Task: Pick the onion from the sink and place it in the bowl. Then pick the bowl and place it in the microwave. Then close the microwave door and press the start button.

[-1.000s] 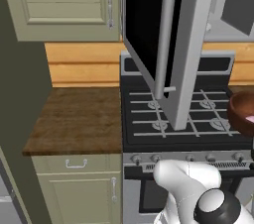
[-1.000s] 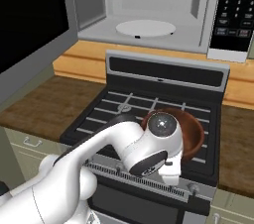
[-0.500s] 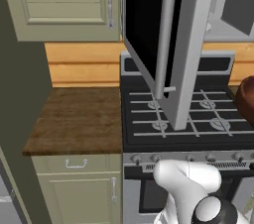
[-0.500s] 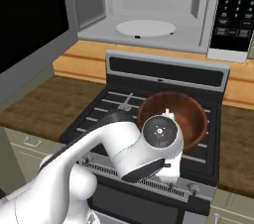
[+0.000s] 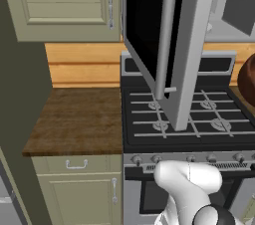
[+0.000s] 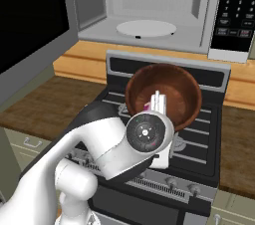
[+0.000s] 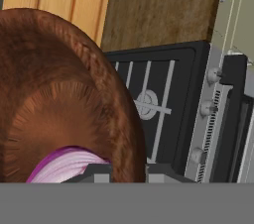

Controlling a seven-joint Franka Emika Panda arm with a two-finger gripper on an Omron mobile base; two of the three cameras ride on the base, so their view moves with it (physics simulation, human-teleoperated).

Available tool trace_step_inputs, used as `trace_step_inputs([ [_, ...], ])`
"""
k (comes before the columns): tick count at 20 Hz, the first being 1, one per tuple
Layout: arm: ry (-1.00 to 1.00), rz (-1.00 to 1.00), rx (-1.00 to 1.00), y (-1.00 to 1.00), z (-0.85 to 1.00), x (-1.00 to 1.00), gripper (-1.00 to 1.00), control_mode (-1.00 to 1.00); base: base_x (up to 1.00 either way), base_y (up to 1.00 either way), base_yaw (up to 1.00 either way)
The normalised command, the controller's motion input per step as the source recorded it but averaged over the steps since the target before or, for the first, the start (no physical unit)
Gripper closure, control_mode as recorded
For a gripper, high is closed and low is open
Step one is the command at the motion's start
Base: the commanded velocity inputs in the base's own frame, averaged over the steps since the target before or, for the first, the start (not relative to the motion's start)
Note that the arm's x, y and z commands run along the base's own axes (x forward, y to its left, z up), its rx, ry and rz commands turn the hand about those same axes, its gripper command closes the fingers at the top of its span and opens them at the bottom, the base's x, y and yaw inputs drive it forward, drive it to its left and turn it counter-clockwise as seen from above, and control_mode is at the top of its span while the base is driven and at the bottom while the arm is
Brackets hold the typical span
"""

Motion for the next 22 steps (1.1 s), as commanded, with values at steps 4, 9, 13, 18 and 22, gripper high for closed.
trace_step_inputs([
  [4,-0.16,0.00,0.02,0.33,0.25,0.00,1.00,-1.00,0.00,0.00,0.00],
  [9,-0.10,0.00,0.00,0.46,0.36,0.00,1.00,-1.00,0.00,0.00,0.00],
  [13,-0.03,0.00,0.00,0.36,0.37,0.14,1.00,-1.00,0.00,0.00,0.00],
  [18,0.08,0.01,0.00,0.12,0.51,0.34,1.00,-1.00,0.00,0.00,0.00],
  [22,0.06,0.02,-0.01,0.18,0.51,0.22,1.00,-1.00,0.00,0.00,0.00],
])
